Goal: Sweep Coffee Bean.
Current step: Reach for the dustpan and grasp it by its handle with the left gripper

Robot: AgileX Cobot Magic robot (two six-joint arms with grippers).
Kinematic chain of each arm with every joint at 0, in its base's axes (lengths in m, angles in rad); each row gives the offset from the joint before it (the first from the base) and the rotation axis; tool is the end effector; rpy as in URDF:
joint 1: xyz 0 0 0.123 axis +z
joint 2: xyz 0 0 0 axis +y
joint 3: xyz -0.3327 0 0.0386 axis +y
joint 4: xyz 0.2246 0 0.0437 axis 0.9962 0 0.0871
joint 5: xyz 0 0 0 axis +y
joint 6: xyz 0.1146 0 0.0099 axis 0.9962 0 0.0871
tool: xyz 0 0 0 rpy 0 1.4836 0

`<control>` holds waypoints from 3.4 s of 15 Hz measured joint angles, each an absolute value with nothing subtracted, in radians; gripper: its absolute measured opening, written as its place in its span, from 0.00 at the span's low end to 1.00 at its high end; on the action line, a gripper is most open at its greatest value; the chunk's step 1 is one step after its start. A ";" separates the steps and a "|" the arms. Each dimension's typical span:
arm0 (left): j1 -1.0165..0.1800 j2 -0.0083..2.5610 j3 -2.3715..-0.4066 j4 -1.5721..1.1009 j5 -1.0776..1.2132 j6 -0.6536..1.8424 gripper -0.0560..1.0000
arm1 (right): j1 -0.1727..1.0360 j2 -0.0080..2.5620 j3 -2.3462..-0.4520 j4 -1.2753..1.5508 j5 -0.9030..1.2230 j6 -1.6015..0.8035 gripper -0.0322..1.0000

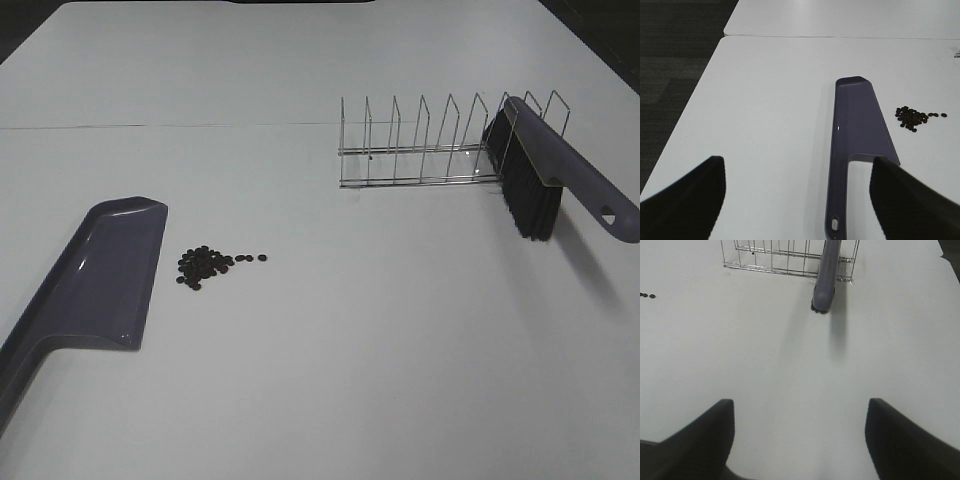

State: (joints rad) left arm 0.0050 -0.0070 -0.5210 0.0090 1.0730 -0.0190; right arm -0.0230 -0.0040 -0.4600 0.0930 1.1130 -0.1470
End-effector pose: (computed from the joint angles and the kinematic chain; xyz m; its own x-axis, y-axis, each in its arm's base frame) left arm -0.0578 0.0006 0.2592 -0.4417 -0.0169 -0.8970 -0.0186 0.9998 -0.0097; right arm -0.0543 0.0108 0.2389 -0.5231 -0.0932 -0.8471 -0.1035 0.9936 -0.0455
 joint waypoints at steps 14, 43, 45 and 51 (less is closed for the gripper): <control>0.005 0.009 -0.521 0.009 1.073 -0.020 0.74 | -0.023 -0.004 -0.460 0.056 1.113 -0.066 0.65; 0.005 0.984 -0.620 -0.021 0.984 -0.062 0.74 | -0.023 0.679 -0.673 0.086 1.076 -0.066 0.65; 0.005 1.091 -0.620 -0.079 0.863 -0.046 0.74 | -0.023 0.744 -0.673 0.100 1.076 -0.066 0.65; -0.002 1.444 -0.620 -0.280 0.681 0.129 0.74 | -0.023 0.797 -0.673 0.100 1.064 -0.066 0.65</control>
State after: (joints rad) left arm -0.0020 1.4440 -0.6200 -0.2800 0.6810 0.1290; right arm -0.0230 0.7970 -0.6730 0.1000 1.0640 -0.0660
